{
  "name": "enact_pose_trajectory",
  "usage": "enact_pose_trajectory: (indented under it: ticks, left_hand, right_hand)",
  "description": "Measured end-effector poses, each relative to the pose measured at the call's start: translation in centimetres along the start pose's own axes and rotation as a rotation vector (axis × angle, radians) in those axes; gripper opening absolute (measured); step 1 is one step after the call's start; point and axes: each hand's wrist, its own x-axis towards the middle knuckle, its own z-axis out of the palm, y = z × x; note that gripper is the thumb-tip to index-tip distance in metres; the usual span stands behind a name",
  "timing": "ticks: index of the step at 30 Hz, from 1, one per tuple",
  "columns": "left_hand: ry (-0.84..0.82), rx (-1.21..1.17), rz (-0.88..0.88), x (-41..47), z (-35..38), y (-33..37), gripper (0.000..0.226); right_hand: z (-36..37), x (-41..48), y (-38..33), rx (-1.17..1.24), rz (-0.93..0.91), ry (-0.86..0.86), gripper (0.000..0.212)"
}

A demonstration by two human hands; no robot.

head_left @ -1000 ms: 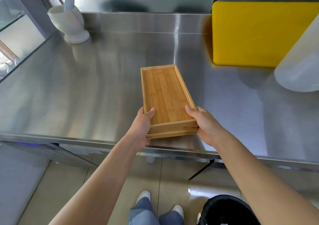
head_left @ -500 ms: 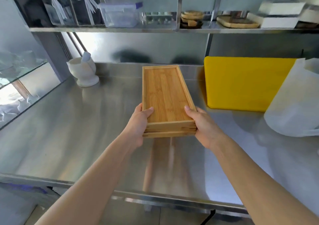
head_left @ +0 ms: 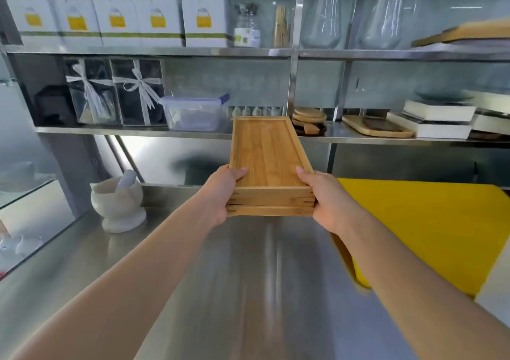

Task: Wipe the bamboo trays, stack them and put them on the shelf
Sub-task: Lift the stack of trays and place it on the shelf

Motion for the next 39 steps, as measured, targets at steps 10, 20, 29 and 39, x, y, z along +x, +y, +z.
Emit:
enact_pose_trajectory:
  ticks: [10,20,29,39]
  left_hand:
    - [-0.024,-0.060,-0.128,16.4,-2.1,6.4,0.031]
    - [-0.090,-0.056,-0.147,27.1,-2.0,7.3,0.036]
    - [-0.410,0.104,0.278,33.0,-3.9,3.3,0.047]
    - [-0.192,0.377,0.513,35.0,-3.4,2.1,0.046]
  right_hand:
    - [6.0,15.7,-3.4,0.036,0.103,0.097,0.014]
    - [7.3,26.4,-2.9,0.013,0.133,0.161,0.019]
    - [7.6,32.8,-1.9,0.015,0.125,0.187,0.018]
    - [6.6,35.5,-1.7,-0.089,0.062,0.131,0.039]
